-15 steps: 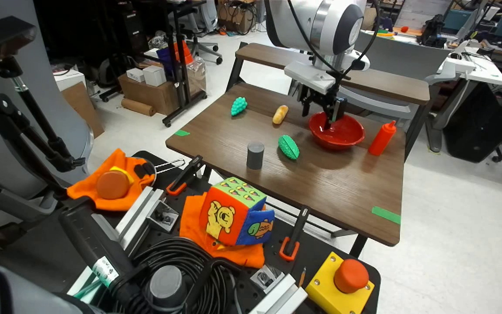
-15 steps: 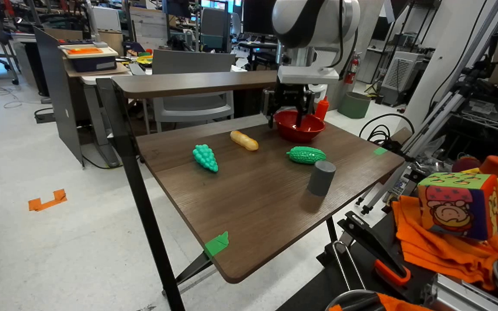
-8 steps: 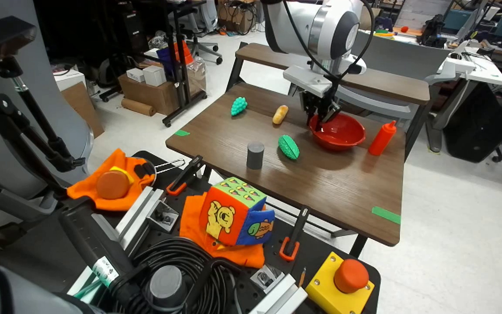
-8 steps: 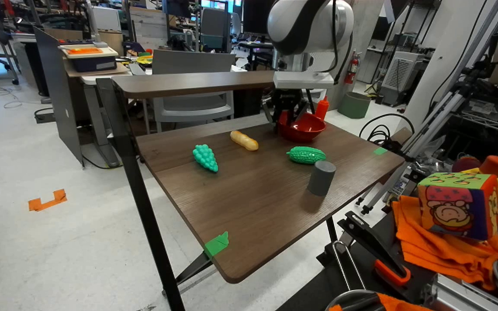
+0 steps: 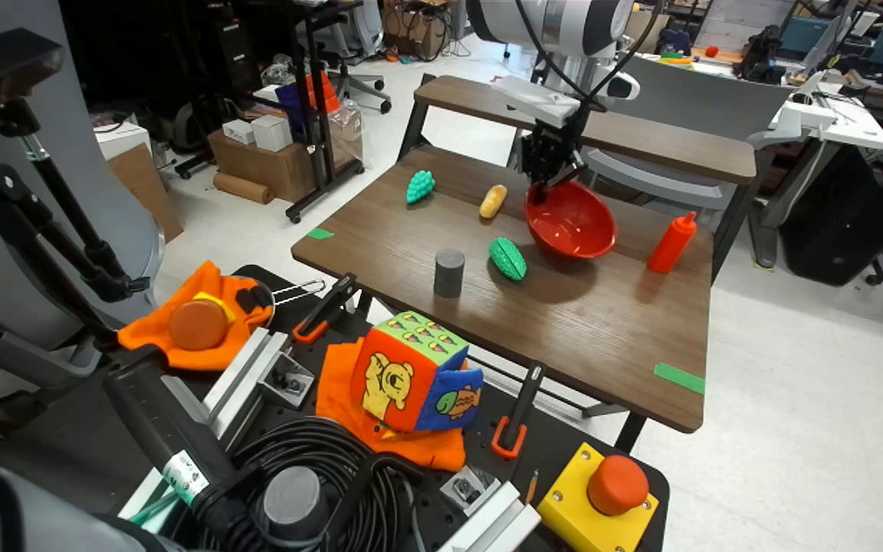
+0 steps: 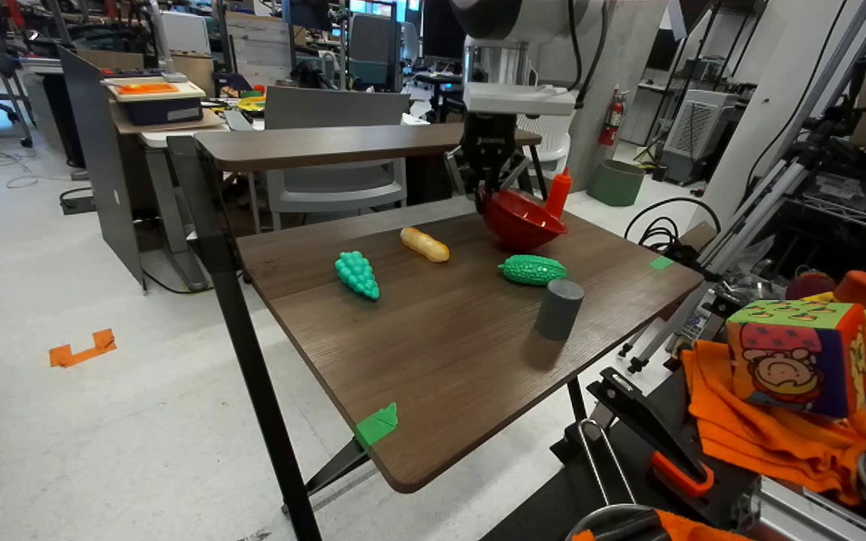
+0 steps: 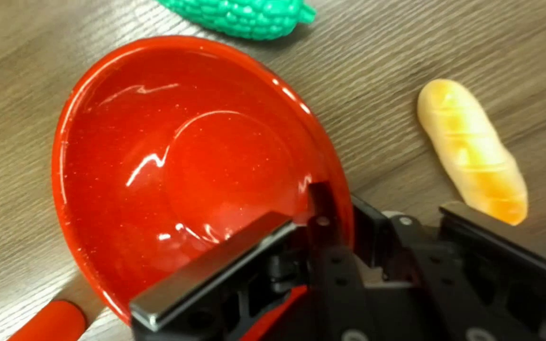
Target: Move the red bowl forward
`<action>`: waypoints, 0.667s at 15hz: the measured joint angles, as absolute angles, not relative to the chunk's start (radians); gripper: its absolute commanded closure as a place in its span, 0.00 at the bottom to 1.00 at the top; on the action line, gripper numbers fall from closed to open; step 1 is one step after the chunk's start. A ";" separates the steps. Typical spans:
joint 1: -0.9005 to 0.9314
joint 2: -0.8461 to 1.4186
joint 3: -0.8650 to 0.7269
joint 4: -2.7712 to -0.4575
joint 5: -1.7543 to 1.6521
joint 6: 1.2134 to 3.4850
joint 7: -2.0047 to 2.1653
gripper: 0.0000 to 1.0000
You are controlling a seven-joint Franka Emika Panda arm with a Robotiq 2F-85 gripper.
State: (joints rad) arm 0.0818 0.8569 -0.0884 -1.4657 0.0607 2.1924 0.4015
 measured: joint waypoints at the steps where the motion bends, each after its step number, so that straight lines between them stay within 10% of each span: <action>1: 0.081 0.842 -0.086 -1.468 0.070 2.160 0.401 0.98; 10: 0.010 0.709 -0.142 -1.607 0.071 1.949 0.408 0.98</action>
State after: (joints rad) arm 0.0095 0.7085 -0.1417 -1.6069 0.0711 1.9485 0.4078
